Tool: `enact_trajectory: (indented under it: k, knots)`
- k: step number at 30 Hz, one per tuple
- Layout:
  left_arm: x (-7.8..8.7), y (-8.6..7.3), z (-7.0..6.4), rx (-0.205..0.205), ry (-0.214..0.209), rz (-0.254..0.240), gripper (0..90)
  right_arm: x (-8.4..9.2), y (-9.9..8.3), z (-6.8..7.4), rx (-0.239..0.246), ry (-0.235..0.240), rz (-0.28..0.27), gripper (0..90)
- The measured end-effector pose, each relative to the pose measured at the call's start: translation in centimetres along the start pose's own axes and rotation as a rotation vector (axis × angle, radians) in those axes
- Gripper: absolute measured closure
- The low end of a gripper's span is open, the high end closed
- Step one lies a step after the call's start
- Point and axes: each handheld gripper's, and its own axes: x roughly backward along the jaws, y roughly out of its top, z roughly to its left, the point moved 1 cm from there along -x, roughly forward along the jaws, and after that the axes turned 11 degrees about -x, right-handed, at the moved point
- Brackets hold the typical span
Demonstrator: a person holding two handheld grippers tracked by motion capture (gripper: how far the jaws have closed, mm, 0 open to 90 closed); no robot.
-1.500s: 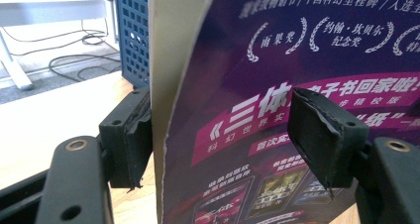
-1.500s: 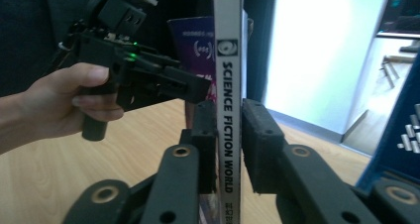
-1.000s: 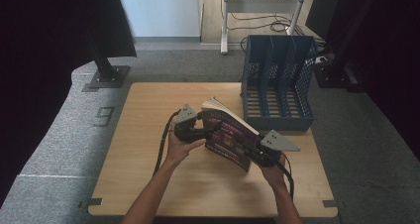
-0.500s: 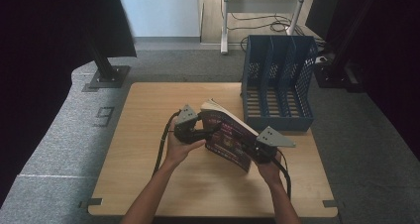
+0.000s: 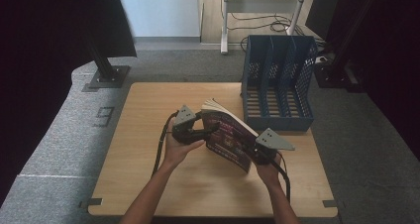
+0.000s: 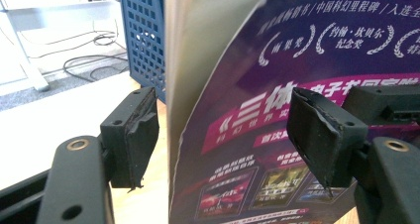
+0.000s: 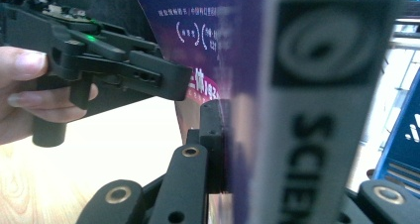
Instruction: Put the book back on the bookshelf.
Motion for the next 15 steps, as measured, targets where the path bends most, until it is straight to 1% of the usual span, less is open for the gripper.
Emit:
enact_trajectory:
  k: [2, 5, 8, 11, 15]
  knots:
    - [0.2, -0.2, 0.0, 0.004, 0.007, 0.010, 28.2, 0.0, 0.0, -0.1, -0.009, -0.009, -0.004, 81.2]
    - [0.6, -0.6, 0.0, -0.003, 0.023, 0.024, 27.9, 0.1, 0.0, -0.3, -0.022, -0.018, -0.007, 81.2]
    - [0.9, -1.3, 0.1, 0.007, 0.023, 0.029, 27.9, 0.2, 0.0, -0.4, -0.032, -0.028, -0.010, 81.2]
    - [1.4, -2.0, 0.1, 0.025, 0.027, 0.028, 27.9, 0.3, 0.0, -0.5, -0.039, -0.034, -0.015, 81.2]
    - [1.8, -2.7, 0.1, 0.030, 0.030, 0.031, 28.2, 0.3, 0.0, -0.6, -0.049, -0.040, -0.019, 81.3]
